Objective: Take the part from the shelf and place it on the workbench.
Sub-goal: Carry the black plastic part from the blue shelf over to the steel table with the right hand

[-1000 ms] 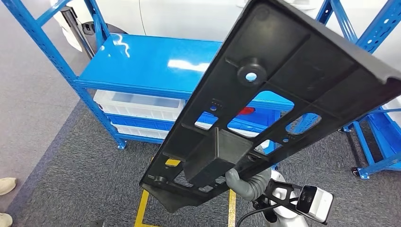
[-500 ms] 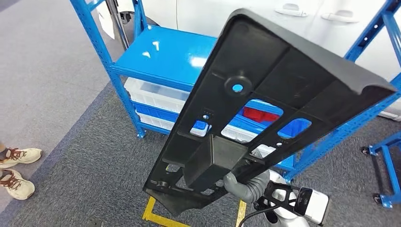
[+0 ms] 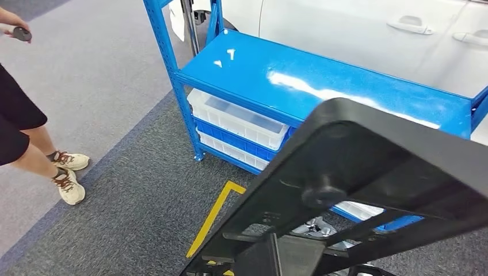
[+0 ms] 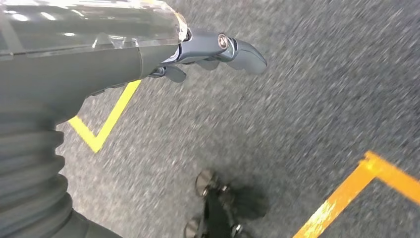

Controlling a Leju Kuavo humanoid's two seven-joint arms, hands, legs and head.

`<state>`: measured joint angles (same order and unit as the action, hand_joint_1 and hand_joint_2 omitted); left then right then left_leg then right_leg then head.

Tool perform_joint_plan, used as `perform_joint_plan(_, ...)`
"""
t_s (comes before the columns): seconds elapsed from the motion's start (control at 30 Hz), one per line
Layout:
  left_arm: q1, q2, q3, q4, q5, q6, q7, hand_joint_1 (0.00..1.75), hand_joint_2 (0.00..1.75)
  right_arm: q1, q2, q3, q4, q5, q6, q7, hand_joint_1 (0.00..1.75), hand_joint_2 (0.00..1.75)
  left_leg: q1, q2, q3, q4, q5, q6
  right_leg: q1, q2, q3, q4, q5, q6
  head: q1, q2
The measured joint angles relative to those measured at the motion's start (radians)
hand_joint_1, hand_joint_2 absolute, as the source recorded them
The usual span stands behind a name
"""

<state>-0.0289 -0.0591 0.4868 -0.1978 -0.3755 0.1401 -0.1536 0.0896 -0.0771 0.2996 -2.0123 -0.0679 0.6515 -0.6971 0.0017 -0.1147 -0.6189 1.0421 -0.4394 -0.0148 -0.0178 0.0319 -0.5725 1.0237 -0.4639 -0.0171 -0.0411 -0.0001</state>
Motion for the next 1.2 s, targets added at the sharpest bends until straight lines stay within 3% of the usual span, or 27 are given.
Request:
perform_joint_plan(0.03, 0.0, 0.003, 0.0, 0.0, -0.006, -0.01, -0.002, 0.0, 1.75, 0.002, 0.005, -0.005, -0.014, 0.0, -0.001, 0.0, 1.75, 1.75, -0.001, 0.031, -0.017, 0.04, -0.025, -0.006, -0.002, -0.014, 0.003, -0.004, 0.001, -0.004, 0.0, 0.0)
perform_joint_plan(0.1, -0.005, 0.01, -0.002, 0.001, -0.025, -0.033, -0.007, 0.0, 1.75, -0.001, 0.011, -0.017, -0.033, 0.003, -0.022, -0.001, 1.75, 1.75, 0.003, 0.089, -0.077, 0.17, -0.092, -0.018, 0.0, -0.043, 0.005, -0.005, 0.0, -0.009, 0.0, 0.0)
perform_joint_plan(0.13, -0.007, 0.015, -0.003, 0.001, -0.037, -0.048, -0.01, 0.0, 1.75, -0.006, 0.01, -0.022, -0.038, 0.003, -0.041, -0.001, 1.75, 1.75, 0.007, 0.101, -0.104, 0.227, -0.115, -0.022, 0.001, -0.058, 0.005, -0.005, -0.001, -0.009, 0.0, 0.0)
perform_joint_plan(0.17, -0.008, 0.022, -0.006, 0.001, -0.046, -0.063, -0.013, 0.0, 1.75, -0.012, 0.01, -0.027, -0.042, 0.001, -0.059, 0.0, 1.75, 1.75, 0.01, 0.106, -0.115, 0.254, -0.119, -0.025, 0.001, -0.073, 0.005, -0.005, -0.002, -0.009, 0.0, 0.0)
perform_joint_plan(0.2, -0.008, 0.029, -0.008, 0.001, -0.053, -0.076, -0.014, 0.0, 1.75, -0.017, 0.008, -0.031, -0.045, -0.006, -0.072, 0.0, 1.75, 1.75, 0.012, 0.111, -0.105, 0.239, -0.103, -0.027, 0.001, -0.087, 0.006, -0.004, -0.003, -0.008, 0.0, 0.0)
perform_joint_plan(0.27, -0.011, 0.042, -0.013, 0.001, -0.06, -0.09, -0.017, 0.0, 1.75, -0.029, 0.005, -0.041, -0.05, -0.03, -0.075, 0.0, 1.75, 1.75, 0.012, 0.14, -0.032, 0.11, -0.042, -0.023, 0.002, -0.114, 0.01, -0.004, -0.006, -0.003, 0.0, 0.0)
perform_joint_plan(0.33, -0.017, 0.052, -0.015, 0.001, -0.059, -0.095, -0.021, 0.0, 1.75, -0.041, 0.002, -0.054, -0.051, -0.052, -0.056, 0.0, 1.75, 1.75, 0.004, 0.181, 0.031, -0.005, -0.006, -0.008, 0.006, -0.135, 0.016, -0.004, -0.01, 0.005, 0.0, 0.0)
perform_joint_plan(0.37, -0.02, 0.056, -0.015, 0.001, -0.057, -0.097, -0.026, 0.0, 1.75, -0.05, 0.001, -0.061, -0.05, -0.06, -0.041, 0.0, 1.75, 1.75, 0.0, 0.19, 0.041, -0.029, -0.002, 0.0, 0.007, -0.145, 0.018, -0.005, -0.011, 0.01, 0.0, 0.0)
perform_joint_plan(0.43, -0.021, 0.062, -0.015, 0.001, -0.055, -0.101, -0.036, 0.0, 1.75, -0.067, 0.001, -0.074, -0.042, -0.069, -0.012, 0.0, 1.75, 1.75, -0.004, 0.17, 0.037, -0.035, -0.001, 0.015, 0.007, -0.162, 0.022, -0.008, -0.012, 0.021, 0.0, 0.0)
perform_joint_plan(0.5, -0.018, 0.064, -0.014, 0.001, -0.053, -0.104, -0.04, 0.0, 1.75, -0.077, 0.004, -0.085, -0.029, -0.066, 0.007, 0.0, 1.75, 1.75, 0.0, 0.147, 0.043, -0.047, 0.008, 0.026, 0.004, -0.13, 0.021, 0.008, -0.028, 0.031, 0.0, 0.0)
perform_joint_plan(0.57, -0.02, 0.062, -0.013, 0.001, -0.052, -0.107, -0.036, 0.0, 1.75, -0.075, 0.013, -0.091, -0.014, -0.053, 0.011, 0.001, 1.75, 1.75, 0.004, 0.122, 0.047, -0.055, 0.016, 0.036, 0.002, -0.067, -0.018, 0.098, -0.083, 0.034, 0.0, 0.0)
perform_joint_plan(0.6, -0.022, 0.061, -0.011, 0.001, -0.052, -0.108, -0.033, 0.0, 1.75, -0.071, 0.019, -0.093, -0.007, -0.043, 0.009, 0.001, 1.75, 1.75, 0.003, 0.109, 0.046, -0.055, 0.018, 0.039, 0.003, -0.048, -0.051, 0.166, -0.116, 0.032, 0.0, 0.0)
perform_joint_plan(0.63, -0.023, 0.059, -0.01, 0.001, -0.053, -0.109, -0.029, 0.0, 1.75, -0.066, 0.026, -0.093, 0.0, -0.032, 0.005, 0.001, 1.75, 1.75, 0.002, 0.093, 0.044, -0.054, 0.018, 0.04, 0.003, -0.04, -0.083, 0.229, -0.139, 0.031, 0.0, 0.0)
perform_joint_plan(0.67, -0.022, 0.057, -0.009, 0.001, -0.054, -0.111, -0.026, 0.0, 1.75, -0.063, 0.034, -0.093, 0.008, -0.022, 0.0, 0.002, 1.75, 1.75, 0.001, 0.077, 0.043, -0.052, 0.018, 0.04, 0.004, -0.037, -0.104, 0.266, -0.144, 0.031, 0.0, 0.0)
perform_joint_plan(0.7, -0.02, 0.055, -0.008, 0.001, -0.056, -0.113, -0.023, 0.0, 1.75, -0.061, 0.041, -0.093, 0.015, -0.013, -0.008, 0.002, 1.75, 1.75, 0.0, 0.061, 0.043, -0.049, 0.017, 0.04, 0.004, -0.036, -0.108, 0.266, -0.128, 0.03, 0.0, 0.0)
perform_joint_plan(0.73, -0.018, 0.053, -0.006, 0.001, -0.059, -0.116, -0.021, 0.0, 1.75, -0.062, 0.049, -0.092, 0.021, -0.006, -0.021, 0.002, 1.75, 1.75, 0.0, 0.044, 0.043, -0.046, 0.016, 0.039, 0.003, -0.032, -0.094, 0.228, -0.096, 0.029, 0.0, 0.0)
perform_joint_plan(0.77, -0.017, 0.05, -0.005, 0.001, -0.063, -0.12, -0.019, 0.0, 1.75, -0.065, 0.055, -0.09, 0.027, 0.002, -0.04, 0.002, 1.75, 1.75, 0.001, 0.028, 0.042, -0.04, 0.014, 0.036, 0.0, -0.017, -0.067, 0.162, -0.054, 0.028, 0.0, 0.0)
perform_joint_plan(0.83, -0.019, 0.044, -0.005, 0.001, -0.076, -0.129, -0.018, 0.0, 1.75, -0.074, 0.064, -0.079, 0.036, 0.014, -0.091, 0.002, 1.75, 1.75, 0.001, 0.0, 0.033, -0.025, 0.008, 0.027, -0.006, 0.03, -0.022, 0.049, -0.009, 0.029, 0.0, 0.0)
perform_joint_plan(0.9, -0.019, 0.041, -0.005, 0.001, -0.09, -0.139, -0.017, 0.0, 1.75, -0.082, 0.067, -0.063, 0.042, 0.022, -0.146, 0.002, 1.75, 1.75, 0.004, -0.023, 0.02, -0.017, 0.008, 0.016, -0.005, 0.048, -0.013, 0.018, -0.007, 0.027, 0.0, 0.0)
perform_joint_plan(0.93, -0.018, 0.04, -0.005, 0.001, -0.096, -0.144, -0.015, 0.0, 1.75, -0.087, 0.068, -0.054, 0.045, 0.022, -0.167, 0.002, 1.75, 1.75, 0.007, -0.035, 0.015, -0.018, 0.009, 0.009, -0.003, 0.036, -0.013, 0.017, -0.005, 0.022, 0.0, 0.0)
perform_joint_plan(0.97, -0.015, 0.038, -0.006, 0.001, -0.099, -0.147, -0.012, 0.0, 1.75, -0.094, 0.069, -0.044, 0.048, 0.018, -0.181, 0.002, 1.75, 1.75, 0.009, -0.035, 0.013, -0.017, 0.009, 0.003, -0.002, 0.023, -0.011, 0.014, -0.003, 0.016, 0.0, 0.0)
perform_joint_plan(1.0, -0.014, 0.036, -0.006, 0.001, -0.101, -0.15, -0.009, 0.0, 1.75, -0.103, 0.07, -0.033, 0.052, 0.013, -0.187, 0.002, 1.75, 1.75, 0.009, -0.016, 0.007, -0.006, 0.003, -0.003, -0.003, 0.011, -0.007, 0.009, -0.002, 0.009, 0.0, 0.0)
perform_joint_plan(1.03, -0.014, 0.035, -0.007, 0.001, -0.102, -0.152, -0.005, 0.0, 1.75, -0.113, 0.071, -0.021, 0.055, 0.006, -0.189, 0.002, 1.75, 1.75, 0.008, 0.014, -0.006, 0.023, -0.014, -0.008, -0.004, -0.003, -0.003, 0.005, -0.001, 0.003, 0.0, 0.0)
perform_joint_plan(1.1, -0.02, 0.033, -0.007, 0.001, -0.099, -0.153, 0.003, 0.0, 1.75, -0.129, 0.073, -0.002, 0.063, -0.004, -0.189, 0.002, 1.75, 1.75, 0.008, 0.081, -0.062, 0.135, -0.069, -0.018, 0.0, -0.034, 0.002, 0.001, -0.003, -0.005, -0.001, 0.0)
perform_joint_plan(1.17, -0.023, 0.033, -0.006, 0.001, -0.096, -0.153, 0.018, 0.0, 1.75, -0.142, 0.074, 0.017, 0.073, -0.011, -0.189, 0.003, 1.75, 1.75, 0.011, 0.104, -0.119, 0.243, -0.107, -0.024, 0.003, -0.066, 0.003, 0.002, -0.006, -0.007, 0.0, 0.0)
perform_joint_plan(1.2, -0.021, 0.033, -0.005, 0.001, -0.094, -0.154, 0.027, 0.0, 1.75, -0.148, 0.074, 0.025, 0.078, -0.015, -0.189, 0.003, 1.75, 1.75, 0.012, 0.107, -0.123, 0.25, -0.101, -0.024, 0.004, -0.081, 0.004, 0.002, -0.008, -0.007, 0.0, 0.0)
